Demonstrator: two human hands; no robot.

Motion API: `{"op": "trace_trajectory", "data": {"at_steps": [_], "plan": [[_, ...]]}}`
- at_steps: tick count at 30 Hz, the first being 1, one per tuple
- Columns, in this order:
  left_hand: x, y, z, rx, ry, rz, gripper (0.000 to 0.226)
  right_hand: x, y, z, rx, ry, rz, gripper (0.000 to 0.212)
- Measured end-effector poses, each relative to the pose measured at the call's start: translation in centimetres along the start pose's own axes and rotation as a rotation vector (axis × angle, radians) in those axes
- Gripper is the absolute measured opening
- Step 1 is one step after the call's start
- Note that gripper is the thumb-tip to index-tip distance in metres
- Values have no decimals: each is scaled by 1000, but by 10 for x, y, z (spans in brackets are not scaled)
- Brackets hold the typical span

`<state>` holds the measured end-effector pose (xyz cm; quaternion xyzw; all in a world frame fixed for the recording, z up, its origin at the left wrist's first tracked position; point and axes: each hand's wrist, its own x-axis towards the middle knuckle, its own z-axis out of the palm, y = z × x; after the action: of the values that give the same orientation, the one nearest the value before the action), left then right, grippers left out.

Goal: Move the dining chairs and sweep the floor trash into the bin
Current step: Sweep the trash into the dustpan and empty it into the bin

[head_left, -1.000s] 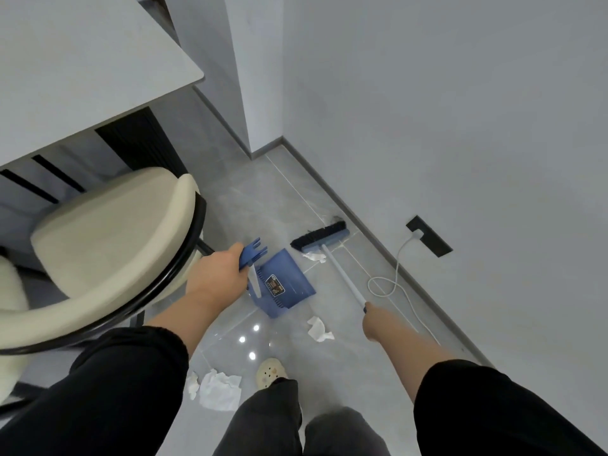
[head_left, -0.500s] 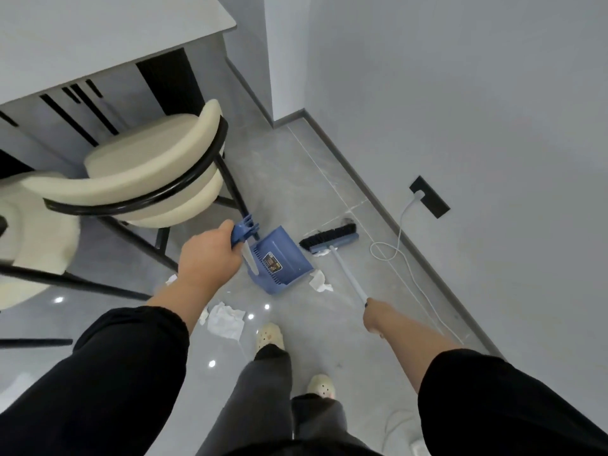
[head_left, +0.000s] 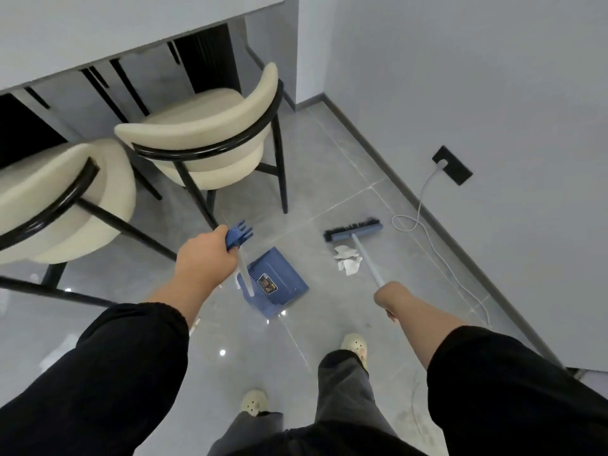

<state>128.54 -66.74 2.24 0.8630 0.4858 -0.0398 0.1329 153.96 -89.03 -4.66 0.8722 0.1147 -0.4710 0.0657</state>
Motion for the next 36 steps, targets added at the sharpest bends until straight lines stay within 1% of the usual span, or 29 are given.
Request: {"op": "trace_trajectory", "data": {"at_steps": [1,4,6,9,11,14,15,17,20,23,27,29,32,36], "plan": [[-11,-20,-2,-3,-10,-10,16,-12,-11,14,-59,34,-7,20],[-39,-70,-10,-61,-65,-69,17,-38,-35,50,-80,95,-34,22],[-54,-98,-13,-119,-104,-90,18,-52,-47,67,-101,101,-57,24],[-76,-131,-16,-156,-158,-114,16,-74,-70,86,-215,90,-105,27],[-88,-144,-15,-153,-186,-119,16,-81,-84,101,-298,88,-154,26],[-110,-161,-9,-136,-208,-140,15,-92,-112,129,-390,68,-230,10],[-116,-165,-7,-127,-215,-145,15,-93,-119,138,-405,62,-253,12],[-128,-173,0,-111,-225,-159,15,-94,-132,156,-447,48,-275,23],[-137,-178,9,-107,-217,-179,16,-91,-135,169,-522,50,-263,24],[-141,-172,15,-116,-217,-168,15,-84,-120,159,-591,93,-262,21],[-139,-150,24,-77,-206,-125,14,-76,-85,125,-714,176,-220,30],[-135,-137,28,-89,-198,-124,15,-70,-68,106,-754,186,-181,33],[-126,-114,32,-111,-200,-121,15,-60,-41,77,-743,210,-134,35],[-113,-74,37,-117,-193,-80,13,-56,-2,45,-669,237,-115,31]]}}
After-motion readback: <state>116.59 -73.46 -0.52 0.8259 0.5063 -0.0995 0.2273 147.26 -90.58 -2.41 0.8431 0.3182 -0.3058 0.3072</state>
